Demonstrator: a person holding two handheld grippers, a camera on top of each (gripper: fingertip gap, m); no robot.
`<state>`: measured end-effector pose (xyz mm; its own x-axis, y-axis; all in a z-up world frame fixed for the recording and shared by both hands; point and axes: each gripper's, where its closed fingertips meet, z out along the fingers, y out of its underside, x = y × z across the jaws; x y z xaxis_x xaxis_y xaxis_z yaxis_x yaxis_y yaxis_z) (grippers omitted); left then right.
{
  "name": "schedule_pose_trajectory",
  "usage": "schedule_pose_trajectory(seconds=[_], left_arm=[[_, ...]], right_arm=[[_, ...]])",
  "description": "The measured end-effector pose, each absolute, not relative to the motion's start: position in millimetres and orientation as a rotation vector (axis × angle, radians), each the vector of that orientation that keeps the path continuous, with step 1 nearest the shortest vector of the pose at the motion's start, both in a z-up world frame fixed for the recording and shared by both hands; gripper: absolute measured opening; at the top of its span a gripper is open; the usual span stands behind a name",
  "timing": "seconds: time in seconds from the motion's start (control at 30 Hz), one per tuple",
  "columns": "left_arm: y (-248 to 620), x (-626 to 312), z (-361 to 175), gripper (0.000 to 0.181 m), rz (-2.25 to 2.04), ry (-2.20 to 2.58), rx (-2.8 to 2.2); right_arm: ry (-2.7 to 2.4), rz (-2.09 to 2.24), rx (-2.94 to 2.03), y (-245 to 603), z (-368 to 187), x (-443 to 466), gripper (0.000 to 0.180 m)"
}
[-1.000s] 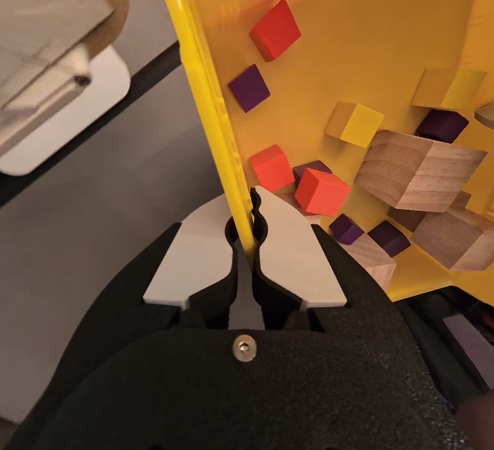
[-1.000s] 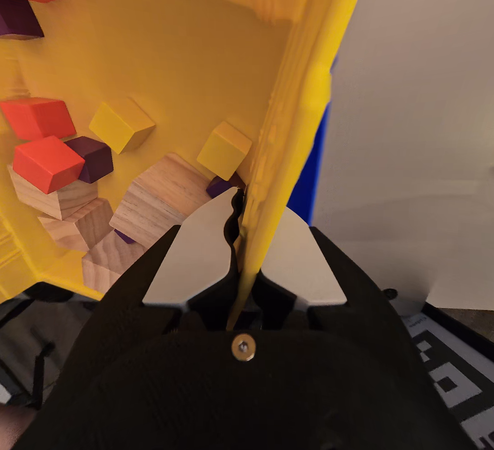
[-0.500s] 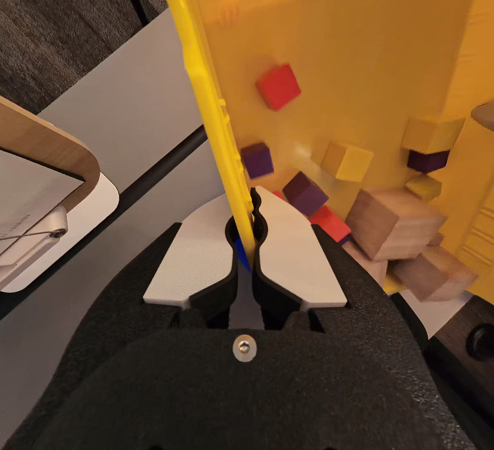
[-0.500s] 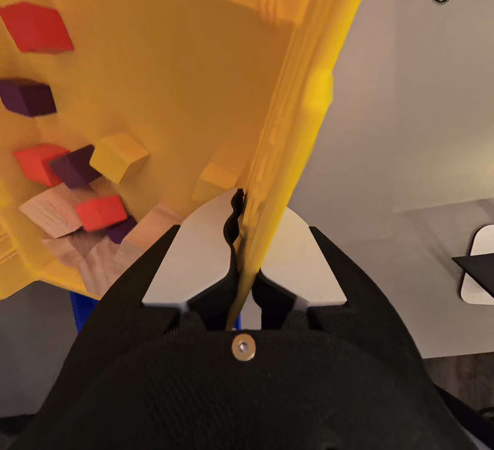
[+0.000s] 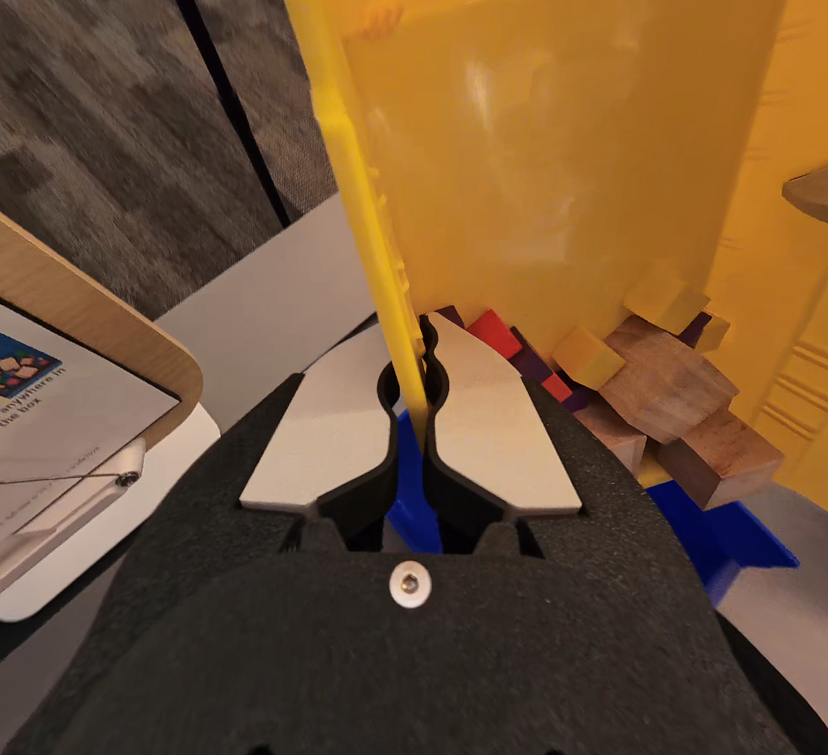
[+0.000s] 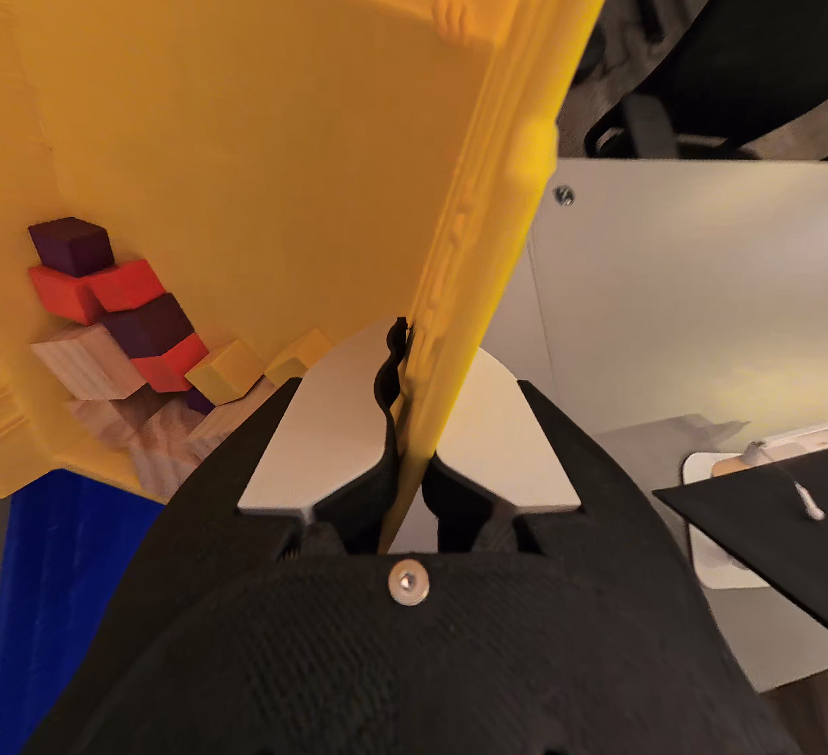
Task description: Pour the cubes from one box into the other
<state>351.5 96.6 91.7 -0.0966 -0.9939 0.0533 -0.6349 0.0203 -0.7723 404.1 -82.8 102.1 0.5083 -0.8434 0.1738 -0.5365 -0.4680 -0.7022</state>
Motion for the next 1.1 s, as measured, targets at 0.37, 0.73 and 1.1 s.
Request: schedule_pose_trajectory(seconds=[0.37, 0.73, 1.1], left_arm=[[88.6, 342.0, 120.1, 0.005, -1.015, 1.596, -1.433], [92.7, 343.9, 110.9, 0.005, -1.079, 1.606, -1.502], [101.2, 345.1, 105.1, 0.005, -1.193, 1.565, -1.528]], right_arm=[[0.968, -0.926, -1.958, -91.3, 135.9, 390.6, 0.004], [1.003, -0.959, -2.022, -87.8, 132.3, 384.4, 0.005], [0.94, -1.053, -2.032, -77.9, 139.4, 380.5, 0.005]])
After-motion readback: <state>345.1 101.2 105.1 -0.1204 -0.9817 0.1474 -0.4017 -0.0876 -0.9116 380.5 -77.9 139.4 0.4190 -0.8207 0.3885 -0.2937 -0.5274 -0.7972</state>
